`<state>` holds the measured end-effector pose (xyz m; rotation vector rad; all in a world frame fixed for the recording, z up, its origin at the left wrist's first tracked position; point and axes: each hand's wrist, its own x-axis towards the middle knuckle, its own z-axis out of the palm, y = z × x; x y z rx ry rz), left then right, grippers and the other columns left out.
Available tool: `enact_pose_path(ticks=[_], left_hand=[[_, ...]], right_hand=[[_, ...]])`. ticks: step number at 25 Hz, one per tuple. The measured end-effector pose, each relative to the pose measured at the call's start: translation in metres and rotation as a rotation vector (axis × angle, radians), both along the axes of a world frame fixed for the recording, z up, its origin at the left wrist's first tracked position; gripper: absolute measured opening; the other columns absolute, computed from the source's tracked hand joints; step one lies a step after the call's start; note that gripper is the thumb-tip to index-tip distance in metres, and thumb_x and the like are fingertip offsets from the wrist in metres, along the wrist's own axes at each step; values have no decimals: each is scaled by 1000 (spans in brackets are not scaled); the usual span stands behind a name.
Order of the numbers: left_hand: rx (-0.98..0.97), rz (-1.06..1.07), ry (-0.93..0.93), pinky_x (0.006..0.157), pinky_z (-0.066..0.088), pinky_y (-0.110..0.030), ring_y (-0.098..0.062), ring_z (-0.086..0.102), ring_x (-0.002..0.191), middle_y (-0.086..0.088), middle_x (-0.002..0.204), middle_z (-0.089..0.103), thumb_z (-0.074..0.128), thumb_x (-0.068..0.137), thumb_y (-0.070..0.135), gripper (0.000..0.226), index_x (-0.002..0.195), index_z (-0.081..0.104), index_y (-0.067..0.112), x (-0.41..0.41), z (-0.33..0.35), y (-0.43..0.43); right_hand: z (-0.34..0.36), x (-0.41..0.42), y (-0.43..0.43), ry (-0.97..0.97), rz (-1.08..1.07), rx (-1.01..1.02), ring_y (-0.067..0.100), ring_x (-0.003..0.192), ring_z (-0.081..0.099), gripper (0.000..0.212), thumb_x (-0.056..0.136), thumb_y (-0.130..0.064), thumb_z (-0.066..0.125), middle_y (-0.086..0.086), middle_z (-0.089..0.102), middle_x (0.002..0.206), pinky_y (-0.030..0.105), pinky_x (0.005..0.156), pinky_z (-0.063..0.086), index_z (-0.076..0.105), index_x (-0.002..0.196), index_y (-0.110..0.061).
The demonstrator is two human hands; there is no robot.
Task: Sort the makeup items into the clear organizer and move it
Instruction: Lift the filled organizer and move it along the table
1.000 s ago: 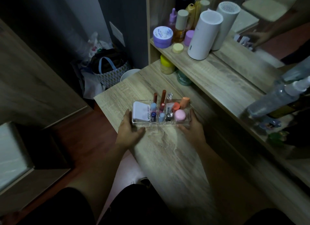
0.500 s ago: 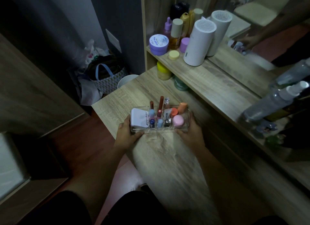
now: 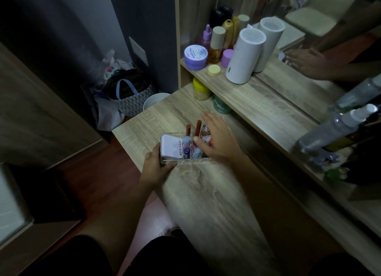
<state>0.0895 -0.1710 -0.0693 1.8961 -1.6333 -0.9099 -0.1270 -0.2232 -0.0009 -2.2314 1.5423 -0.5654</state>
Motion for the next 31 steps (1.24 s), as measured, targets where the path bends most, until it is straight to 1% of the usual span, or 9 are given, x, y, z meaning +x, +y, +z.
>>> enact_pose_path(ticks=[3,6,13,19,23,26,28,30,31], left_hand=[[5,-5,-4,97,43,-38,-33,49,118,-14,131,57,78,76,29,84,144,34,10,0,0,0],[11,-2,14,96,41,-36,-32,48,117,-13,130,58,78,75,30,83,143,34,12,1,-1,0],[5,-4,23,97,41,-37,-33,50,117,-13,129,59,78,75,27,81,142,36,12,2,-1,0],[-9,0,28,96,42,-36,-33,51,116,-14,128,60,79,74,25,80,142,38,12,0,-1,-1],[-19,3,16,94,42,-36,-33,51,115,-14,128,60,79,74,26,80,141,38,11,0,-2,0],[-13,10,22,93,43,-36,-33,50,115,-14,127,60,79,74,28,81,141,37,12,0,-3,0],[-3,11,19,95,43,-38,-33,49,116,-13,129,59,79,74,29,82,142,36,12,0,-4,0],[-2,4,17,96,42,-39,-33,49,117,-13,130,58,79,74,29,83,142,35,11,1,-4,0],[-1,3,18,96,42,-39,-34,48,119,-13,131,57,80,74,30,85,143,34,11,1,-4,-1]], right_hand=[[2,1,-12,156,39,-21,21,145,21,71,86,-63,37,5,29,156,45,116,8,35,141,-18],[1,2,-13,208,72,-14,21,146,18,72,85,-66,35,5,29,156,47,117,5,39,139,-19],[-2,1,-1,121,64,-3,22,144,24,69,82,-64,43,3,34,153,51,116,9,43,137,-22],[1,2,1,69,39,3,19,144,24,78,79,-65,49,3,33,154,50,118,12,34,142,-20],[-4,-7,20,-198,-226,78,16,140,22,98,69,-60,66,9,30,154,45,114,21,19,146,-21],[-18,-17,52,-276,-418,19,31,129,41,100,61,-52,77,16,44,139,55,105,39,32,140,-12],[-30,-20,75,-286,-483,35,25,123,43,94,61,-45,83,4,48,134,49,104,40,35,138,-23],[-34,-18,88,-352,-562,159,12,118,41,79,70,-46,79,-22,45,126,38,103,35,28,129,-55],[-36,-18,88,-378,-591,221,9,117,41,69,75,-48,74,-22,46,124,35,101,33,27,124,-60]])
